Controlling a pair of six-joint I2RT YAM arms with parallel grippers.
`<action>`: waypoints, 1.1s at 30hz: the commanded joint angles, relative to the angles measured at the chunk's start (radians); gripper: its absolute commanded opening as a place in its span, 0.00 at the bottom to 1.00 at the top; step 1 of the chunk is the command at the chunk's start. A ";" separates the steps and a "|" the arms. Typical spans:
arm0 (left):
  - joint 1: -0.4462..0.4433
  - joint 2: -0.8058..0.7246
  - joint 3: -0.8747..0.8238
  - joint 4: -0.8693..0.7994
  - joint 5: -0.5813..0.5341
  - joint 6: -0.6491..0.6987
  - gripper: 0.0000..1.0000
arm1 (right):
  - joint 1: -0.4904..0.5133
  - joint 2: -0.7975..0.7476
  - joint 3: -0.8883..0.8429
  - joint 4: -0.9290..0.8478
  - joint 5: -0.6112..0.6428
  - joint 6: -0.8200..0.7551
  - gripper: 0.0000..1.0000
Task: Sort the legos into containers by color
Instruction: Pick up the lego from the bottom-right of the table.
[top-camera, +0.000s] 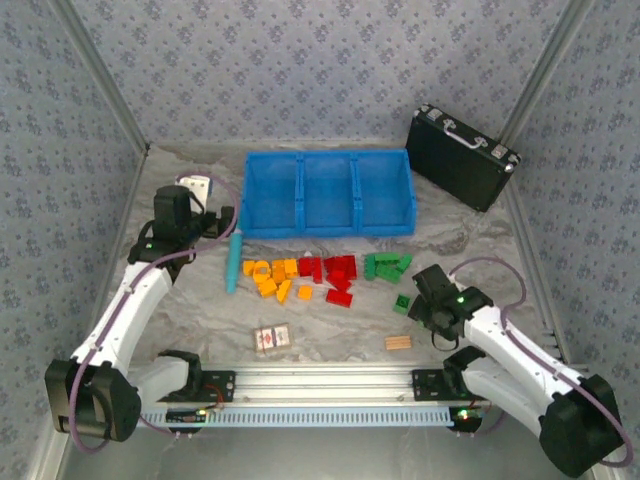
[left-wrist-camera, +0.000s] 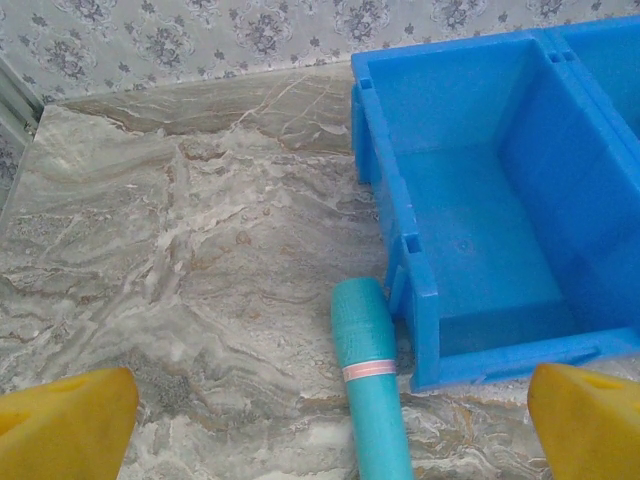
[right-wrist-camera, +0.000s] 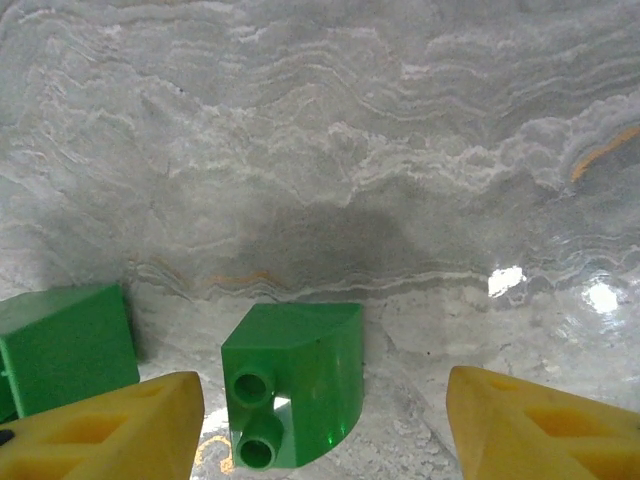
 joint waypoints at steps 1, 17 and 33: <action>-0.006 0.010 0.004 0.022 0.004 0.017 1.00 | -0.008 0.025 0.006 0.025 -0.011 -0.019 0.65; -0.007 0.023 0.007 0.015 0.061 0.037 1.00 | -0.029 0.137 0.033 0.051 -0.042 -0.030 0.45; -0.058 0.005 -0.026 -0.005 0.306 0.098 1.00 | -0.065 0.158 0.046 0.067 -0.048 -0.086 0.27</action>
